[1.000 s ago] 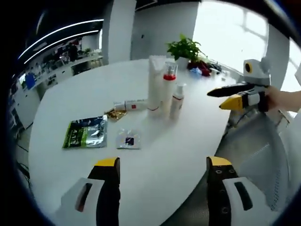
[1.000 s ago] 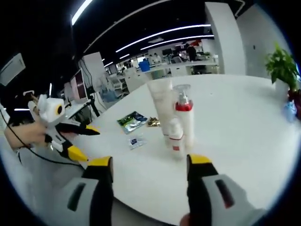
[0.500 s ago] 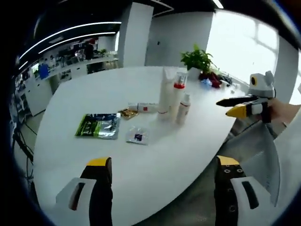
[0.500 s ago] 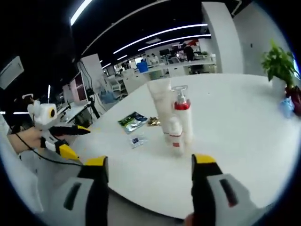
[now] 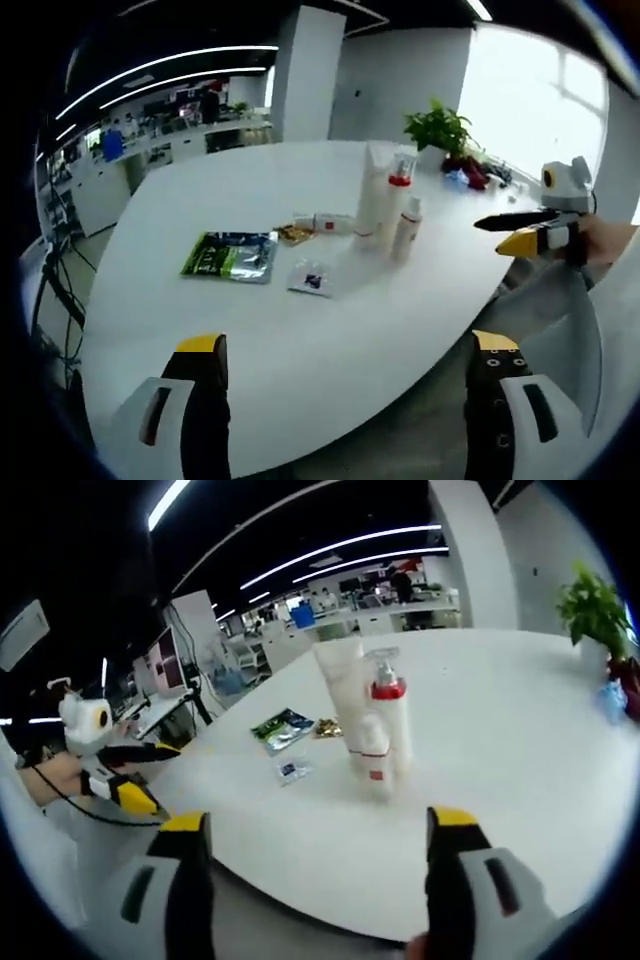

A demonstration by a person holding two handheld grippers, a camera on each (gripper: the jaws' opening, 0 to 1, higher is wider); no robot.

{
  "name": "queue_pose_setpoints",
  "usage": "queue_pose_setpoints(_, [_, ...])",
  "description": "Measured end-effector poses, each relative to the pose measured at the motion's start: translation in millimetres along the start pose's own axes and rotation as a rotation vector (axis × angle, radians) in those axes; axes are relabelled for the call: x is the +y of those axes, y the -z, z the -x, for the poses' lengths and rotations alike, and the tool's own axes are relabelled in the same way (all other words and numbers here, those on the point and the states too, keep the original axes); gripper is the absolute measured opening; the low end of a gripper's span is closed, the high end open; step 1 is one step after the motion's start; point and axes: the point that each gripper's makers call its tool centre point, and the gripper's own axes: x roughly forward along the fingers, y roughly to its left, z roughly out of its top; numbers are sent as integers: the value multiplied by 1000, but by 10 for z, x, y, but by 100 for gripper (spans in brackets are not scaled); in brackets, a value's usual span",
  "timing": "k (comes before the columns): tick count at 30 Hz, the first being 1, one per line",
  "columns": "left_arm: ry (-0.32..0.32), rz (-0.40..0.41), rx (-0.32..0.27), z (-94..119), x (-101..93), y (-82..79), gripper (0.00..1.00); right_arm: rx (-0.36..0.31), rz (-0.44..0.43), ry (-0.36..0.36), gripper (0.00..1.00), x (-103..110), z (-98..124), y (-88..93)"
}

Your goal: Arrange the skincare products in the storage area until every visible bottle or jar stands upright without overlapping.

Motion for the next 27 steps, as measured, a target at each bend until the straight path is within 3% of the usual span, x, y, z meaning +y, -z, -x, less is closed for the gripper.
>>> queue_pose_setpoints(3, [-9, -12, 21, 22, -6, 8, 97, 3, -21, 7, 92, -38, -1, 10])
queue_pose_setpoints(14, [-55, 30, -30, 118, 100, -18, 97, 35, -35, 11, 94, -57, -14, 65])
queue_pose_setpoints(18, [-65, -8, -25, 96, 94, 13, 97, 30, -37, 26, 93, -63, -8, 18])
queue_pose_setpoints(23, [-42, -6, -32, 88, 72, 4, 97, 52, -1, 24, 93, -128, -35, -94])
queue_pose_setpoints(27, [-55, 17, -49, 103, 122, -23, 97, 28, 15, 28, 93, -211, -25, -365])
